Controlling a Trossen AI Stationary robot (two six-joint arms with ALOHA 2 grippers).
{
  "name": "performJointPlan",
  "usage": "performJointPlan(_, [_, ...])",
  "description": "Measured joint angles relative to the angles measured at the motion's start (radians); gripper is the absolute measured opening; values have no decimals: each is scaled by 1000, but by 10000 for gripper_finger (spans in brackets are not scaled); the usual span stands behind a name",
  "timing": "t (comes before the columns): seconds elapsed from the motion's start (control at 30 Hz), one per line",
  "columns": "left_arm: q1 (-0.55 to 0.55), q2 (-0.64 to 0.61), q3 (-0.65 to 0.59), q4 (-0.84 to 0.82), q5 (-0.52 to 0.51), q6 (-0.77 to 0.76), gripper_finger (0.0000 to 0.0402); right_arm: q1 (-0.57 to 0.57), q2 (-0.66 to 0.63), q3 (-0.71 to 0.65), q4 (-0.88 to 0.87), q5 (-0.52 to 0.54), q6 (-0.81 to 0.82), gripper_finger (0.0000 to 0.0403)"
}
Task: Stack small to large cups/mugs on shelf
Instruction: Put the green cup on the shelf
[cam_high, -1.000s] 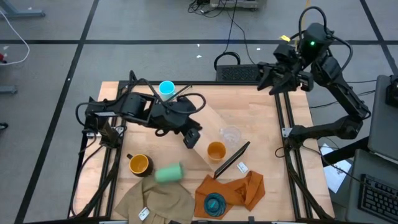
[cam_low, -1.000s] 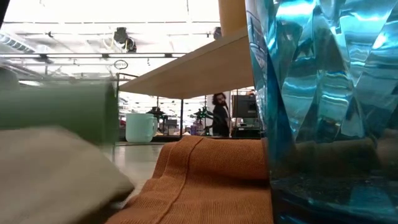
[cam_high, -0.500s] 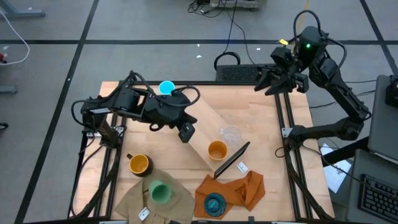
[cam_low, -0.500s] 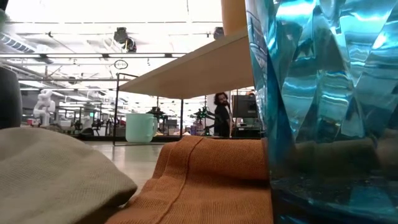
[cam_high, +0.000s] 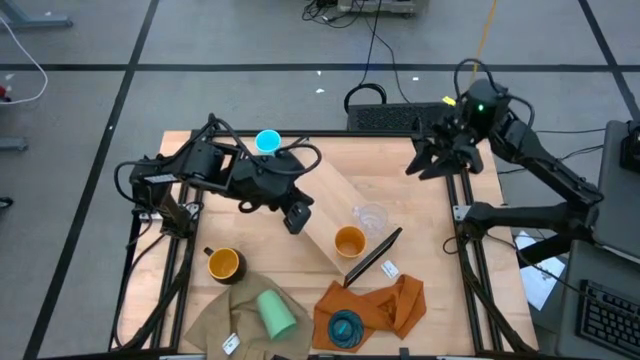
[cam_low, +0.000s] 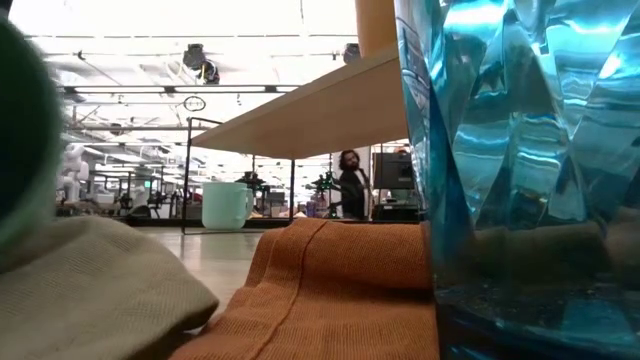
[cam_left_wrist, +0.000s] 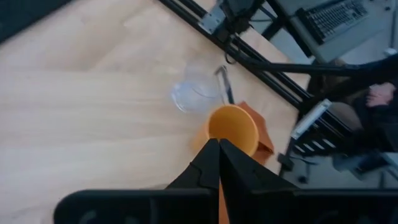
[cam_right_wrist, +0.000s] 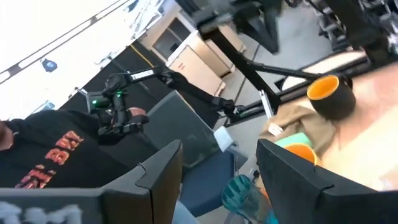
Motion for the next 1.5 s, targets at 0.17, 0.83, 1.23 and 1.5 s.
performJointPlan(0.17, [-16,0,0,0,67,-31,9,45,-64,-102,125,26,87,196])
performJointPlan(0.83, [-386,100,0,-151,-6,-634,10,64,-259,-471,214,70,163,196])
performJointPlan(1.23, [-464,196,0,-187,110,-924,78,64,-344,-496,214,82,168,196])
performJointPlan(1.5, [-487,261,0,-242,148,-648,183,64,-423,-496,210,91,202,196])
